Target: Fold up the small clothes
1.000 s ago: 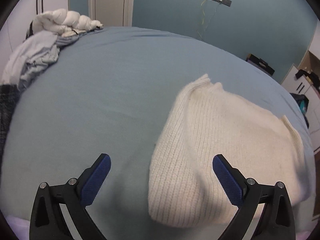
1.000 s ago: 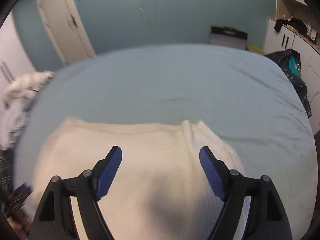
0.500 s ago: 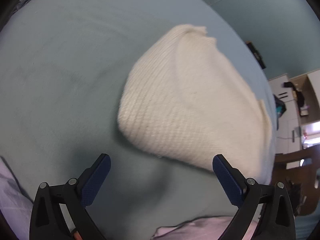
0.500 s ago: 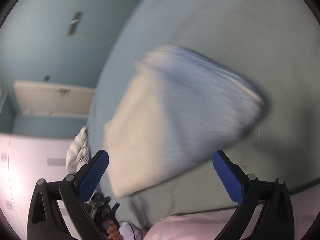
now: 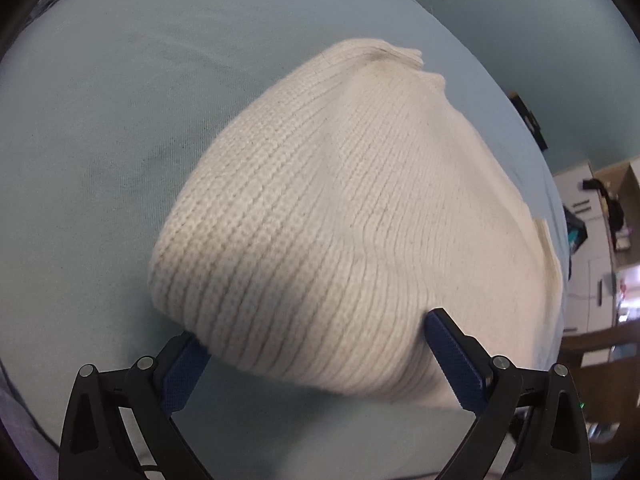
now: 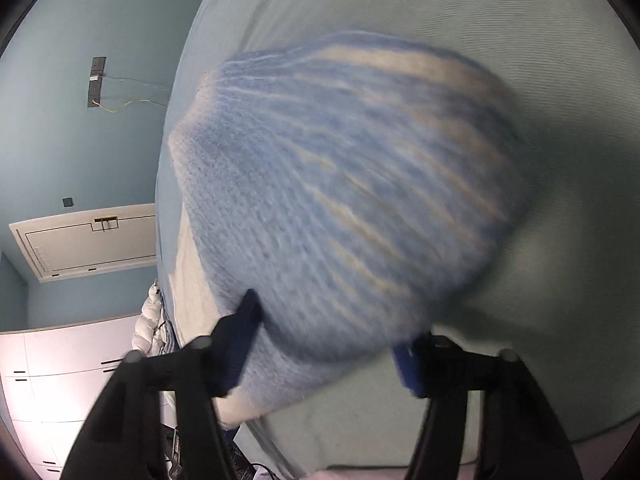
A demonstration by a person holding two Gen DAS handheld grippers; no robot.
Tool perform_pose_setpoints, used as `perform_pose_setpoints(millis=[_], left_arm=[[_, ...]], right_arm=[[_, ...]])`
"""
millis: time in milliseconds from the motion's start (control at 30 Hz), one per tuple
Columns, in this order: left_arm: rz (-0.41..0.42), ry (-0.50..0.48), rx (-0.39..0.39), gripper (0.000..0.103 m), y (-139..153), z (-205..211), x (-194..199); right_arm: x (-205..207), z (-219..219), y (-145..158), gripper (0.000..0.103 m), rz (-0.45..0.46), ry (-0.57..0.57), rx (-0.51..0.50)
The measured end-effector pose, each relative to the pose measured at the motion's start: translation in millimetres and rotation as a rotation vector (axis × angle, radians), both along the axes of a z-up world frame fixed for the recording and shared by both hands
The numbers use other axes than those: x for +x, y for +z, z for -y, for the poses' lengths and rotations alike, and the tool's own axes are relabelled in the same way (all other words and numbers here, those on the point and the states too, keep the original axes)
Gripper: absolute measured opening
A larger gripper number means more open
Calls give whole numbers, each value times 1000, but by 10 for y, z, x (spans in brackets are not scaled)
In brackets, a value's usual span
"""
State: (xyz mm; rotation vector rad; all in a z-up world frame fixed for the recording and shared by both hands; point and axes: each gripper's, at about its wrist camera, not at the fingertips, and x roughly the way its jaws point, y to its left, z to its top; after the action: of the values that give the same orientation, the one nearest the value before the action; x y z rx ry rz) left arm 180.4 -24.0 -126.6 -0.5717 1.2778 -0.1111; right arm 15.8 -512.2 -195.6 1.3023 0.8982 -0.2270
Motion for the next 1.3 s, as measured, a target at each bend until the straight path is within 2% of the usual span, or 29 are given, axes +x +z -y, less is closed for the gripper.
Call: perform_pose_setpoints(millis=[67, 100, 133, 233, 300, 400, 500, 733, 833, 900, 1033, 1133, 1167, 1200, 1267, 1300], left_arm=[[6, 50, -8, 73, 23, -89, -18], [12, 65, -2, 55, 37, -116, -22], [30, 71, -17, 44, 50, -144, -29], [80, 85, -79, 29, 197, -246, -98], [110, 93, -137, 26, 329, -318, -145], [153, 75, -165, 24, 588, -378, -225], [80, 80, -203, 23, 710, -443, -373], [-41, 81, -352, 22, 915, -669, -954], [-50, 27, -368, 22, 977, -632, -1070], [-74, 39, -396, 22, 961, -648, -1068], [-82, 65, -408, 22, 981, -607, -657], [-72, 79, -378, 23, 1053, -458, -133], [-79, 83, -376, 24, 1041, -401, 87], [-79, 56, -365, 27, 1005, -304, 416], [-54, 35, -288, 37, 929, -195, 808], [-44, 45, -235, 49, 881, -166, 960]], right_arm=[[-62, 9, 55, 39, 19, -4, -24], [-117, 29, 135, 34, 29, -6, -26], [-145, 29, 165, 30, 44, -10, -28], [-255, -18, 275, 24, 106, -20, -51], [-329, -14, 424, 23, 163, -20, -45], [-465, -39, 705, 22, 234, -12, -52], [-662, -69, 948, 21, 260, 20, -91], [-1254, -26, 1186, 21, 185, 106, 6], [-1381, -61, 1246, 21, 153, 166, 25], [-1413, -28, 1220, 21, 119, 163, 84], [-1222, 96, 1180, 21, 79, 132, 179], [-894, 196, 1192, 22, 61, 111, 243], [-635, 295, 1205, 22, 69, 99, 274], [-483, 345, 1205, 24, 73, 94, 283], [159, 399, 1277, 32, 97, 164, 209], [372, 373, 1276, 35, 101, 156, 177]])
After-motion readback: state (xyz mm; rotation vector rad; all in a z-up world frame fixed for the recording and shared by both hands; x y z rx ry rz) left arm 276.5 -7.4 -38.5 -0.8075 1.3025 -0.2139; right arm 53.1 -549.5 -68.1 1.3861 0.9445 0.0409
